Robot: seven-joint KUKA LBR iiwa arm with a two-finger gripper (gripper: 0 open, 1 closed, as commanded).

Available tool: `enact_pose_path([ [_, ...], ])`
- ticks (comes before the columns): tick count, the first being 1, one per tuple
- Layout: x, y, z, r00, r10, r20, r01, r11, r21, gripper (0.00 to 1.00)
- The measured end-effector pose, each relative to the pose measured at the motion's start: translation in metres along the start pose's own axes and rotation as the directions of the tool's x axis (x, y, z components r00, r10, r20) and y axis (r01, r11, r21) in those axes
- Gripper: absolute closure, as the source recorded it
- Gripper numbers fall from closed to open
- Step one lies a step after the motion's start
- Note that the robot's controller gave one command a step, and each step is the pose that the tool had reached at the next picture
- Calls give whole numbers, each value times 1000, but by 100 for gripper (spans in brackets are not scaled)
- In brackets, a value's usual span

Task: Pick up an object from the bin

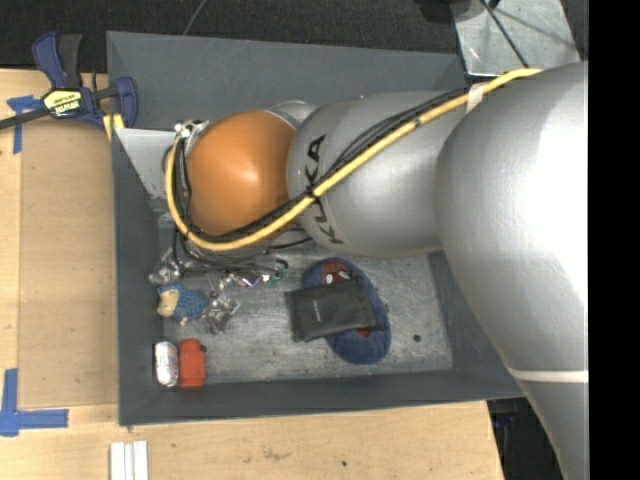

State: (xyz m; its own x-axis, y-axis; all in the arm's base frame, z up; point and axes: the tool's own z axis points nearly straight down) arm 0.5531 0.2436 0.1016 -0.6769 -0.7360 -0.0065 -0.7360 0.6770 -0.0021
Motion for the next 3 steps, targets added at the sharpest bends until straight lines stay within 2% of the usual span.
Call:
enact_pose_path([
  [1, -8, -15, 1, 913, -408, -1, 408, 913, -1, 0],
  [2, -9, -13, 29, 654, -757, -5, 757, 654, -1, 0],
  [3, -10, -20, 29, 783, -622, -7, 622, 783, -4, 0],
])
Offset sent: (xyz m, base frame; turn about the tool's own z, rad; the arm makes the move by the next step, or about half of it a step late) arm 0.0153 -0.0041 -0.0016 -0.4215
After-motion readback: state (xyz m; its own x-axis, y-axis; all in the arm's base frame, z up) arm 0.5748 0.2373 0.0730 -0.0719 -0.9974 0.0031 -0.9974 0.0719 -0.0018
